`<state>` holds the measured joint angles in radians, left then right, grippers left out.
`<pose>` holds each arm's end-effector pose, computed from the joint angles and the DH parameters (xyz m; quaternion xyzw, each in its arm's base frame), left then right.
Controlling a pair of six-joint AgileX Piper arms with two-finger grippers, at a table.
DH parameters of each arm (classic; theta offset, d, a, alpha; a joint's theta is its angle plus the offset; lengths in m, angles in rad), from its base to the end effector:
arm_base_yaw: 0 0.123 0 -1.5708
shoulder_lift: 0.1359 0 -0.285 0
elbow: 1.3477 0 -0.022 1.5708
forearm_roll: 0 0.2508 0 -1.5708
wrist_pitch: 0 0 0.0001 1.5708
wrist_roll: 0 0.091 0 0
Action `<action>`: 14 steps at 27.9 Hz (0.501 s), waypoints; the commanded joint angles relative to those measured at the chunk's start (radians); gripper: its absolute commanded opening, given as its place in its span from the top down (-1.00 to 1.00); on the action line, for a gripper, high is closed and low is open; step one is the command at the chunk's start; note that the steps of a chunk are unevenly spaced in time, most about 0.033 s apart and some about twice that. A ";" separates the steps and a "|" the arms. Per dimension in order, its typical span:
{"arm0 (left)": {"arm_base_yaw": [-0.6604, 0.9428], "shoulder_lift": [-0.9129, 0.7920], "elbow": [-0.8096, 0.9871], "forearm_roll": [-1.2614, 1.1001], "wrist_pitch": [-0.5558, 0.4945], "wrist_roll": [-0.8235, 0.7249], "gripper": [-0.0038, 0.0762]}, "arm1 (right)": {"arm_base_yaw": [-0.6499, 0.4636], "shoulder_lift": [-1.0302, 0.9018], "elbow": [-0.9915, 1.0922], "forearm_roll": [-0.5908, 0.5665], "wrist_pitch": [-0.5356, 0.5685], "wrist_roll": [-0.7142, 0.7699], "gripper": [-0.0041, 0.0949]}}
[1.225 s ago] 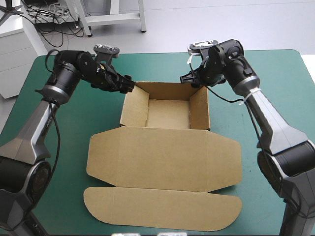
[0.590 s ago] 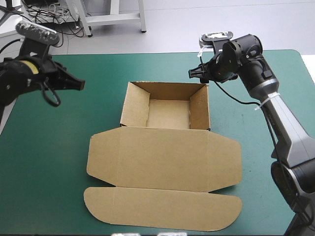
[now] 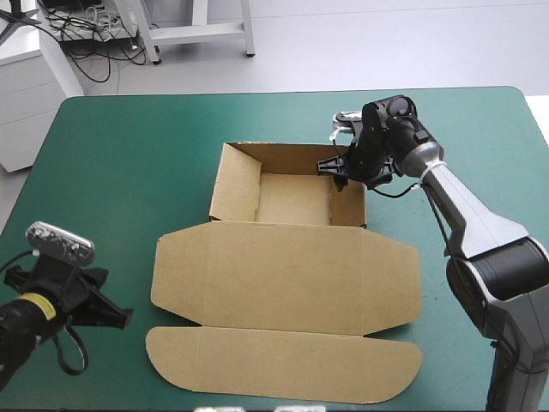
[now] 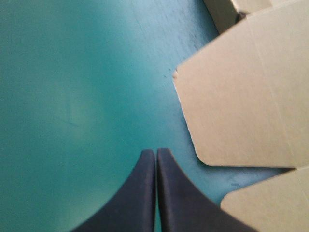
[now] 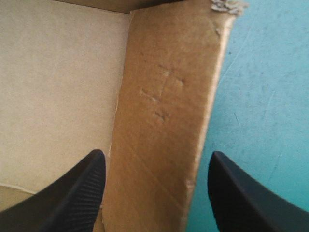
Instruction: Fold the box
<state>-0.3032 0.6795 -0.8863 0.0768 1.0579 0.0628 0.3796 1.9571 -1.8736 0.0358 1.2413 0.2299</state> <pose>0.1009 -0.0252 0.3614 0.1714 0.9029 -0.0092 0.3940 0.3913 0.1594 0.3070 -0.0708 0.9835 0.0666 0.1529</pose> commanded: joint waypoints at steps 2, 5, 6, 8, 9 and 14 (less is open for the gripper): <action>0.000 -0.130 0.167 -0.047 -0.115 0.000 0.93 | -0.004 -0.003 -0.021 0.005 0.013 0.014 -0.24; 0.000 -0.197 0.256 -0.051 -0.125 0.000 0.93 | -0.004 0.019 -0.021 0.008 0.013 0.014 -0.24; 0.000 -0.216 0.283 -0.051 -0.125 0.000 0.93 | -0.004 0.024 -0.021 0.008 0.013 0.014 -0.24; 0.000 -0.245 0.327 -0.051 -0.125 0.000 0.93 | -0.004 0.032 -0.021 0.008 0.013 0.026 -0.14; 0.000 -0.257 0.348 -0.051 -0.126 0.000 0.93 | -0.004 0.038 -0.020 0.008 0.013 0.035 -0.03; 0.000 -0.285 0.361 -0.059 -0.156 -0.002 0.93 | -0.004 0.054 -0.020 0.041 0.013 0.037 0.85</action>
<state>-0.3032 0.3918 -0.5013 0.0253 0.9758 0.0628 0.3784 2.0620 -1.8727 0.0485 1.2345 0.2677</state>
